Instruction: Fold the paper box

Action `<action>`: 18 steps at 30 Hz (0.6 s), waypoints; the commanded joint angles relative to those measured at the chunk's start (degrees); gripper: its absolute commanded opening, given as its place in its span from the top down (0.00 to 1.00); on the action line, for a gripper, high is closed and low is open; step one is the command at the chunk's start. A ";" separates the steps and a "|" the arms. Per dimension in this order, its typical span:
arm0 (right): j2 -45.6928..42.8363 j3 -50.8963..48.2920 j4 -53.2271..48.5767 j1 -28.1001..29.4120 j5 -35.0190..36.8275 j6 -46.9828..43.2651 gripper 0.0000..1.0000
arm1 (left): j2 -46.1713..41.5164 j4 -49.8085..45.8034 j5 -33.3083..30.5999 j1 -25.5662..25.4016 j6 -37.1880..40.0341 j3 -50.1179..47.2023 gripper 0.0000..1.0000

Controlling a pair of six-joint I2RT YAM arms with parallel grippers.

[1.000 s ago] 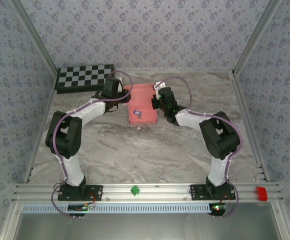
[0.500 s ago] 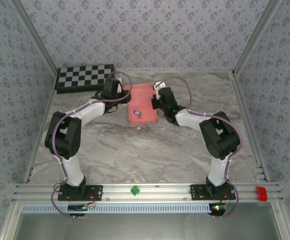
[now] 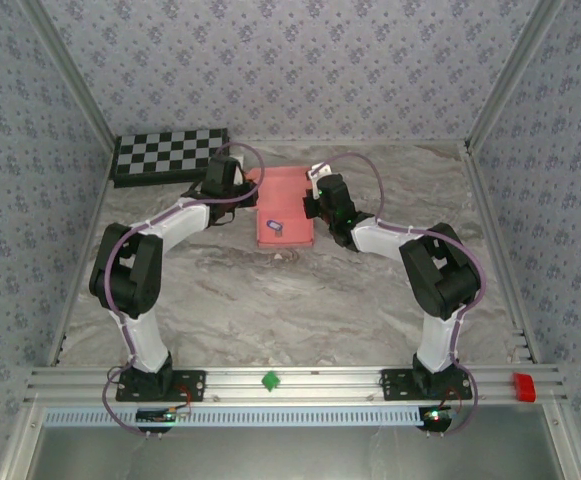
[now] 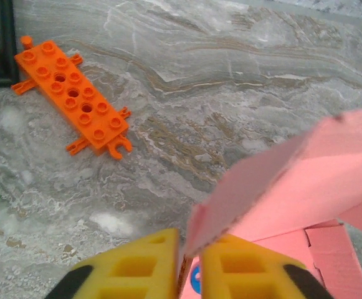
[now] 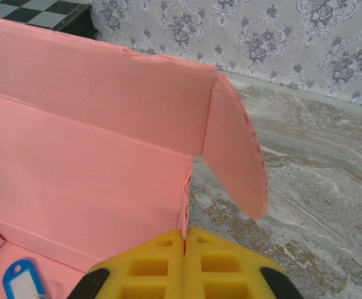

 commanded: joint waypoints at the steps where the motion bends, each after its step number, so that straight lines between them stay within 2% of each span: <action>1: -0.85 0.57 -2.27 0.43 0.79 -0.37 0.94 | -2.80 0.55 0.56 0.27 0.10 -0.05 0.92; 7: -1.30 0.05 -0.19 1.01 1.87 2.10 0.94 | -2.97 1.95 0.21 -0.12 0.01 -0.83 0.97; 18: 0.04 -1.02 8.34 4.54 10.54 -0.14 0.94 | -5.25 11.46 -8.38 -4.41 1.79 -5.67 1.00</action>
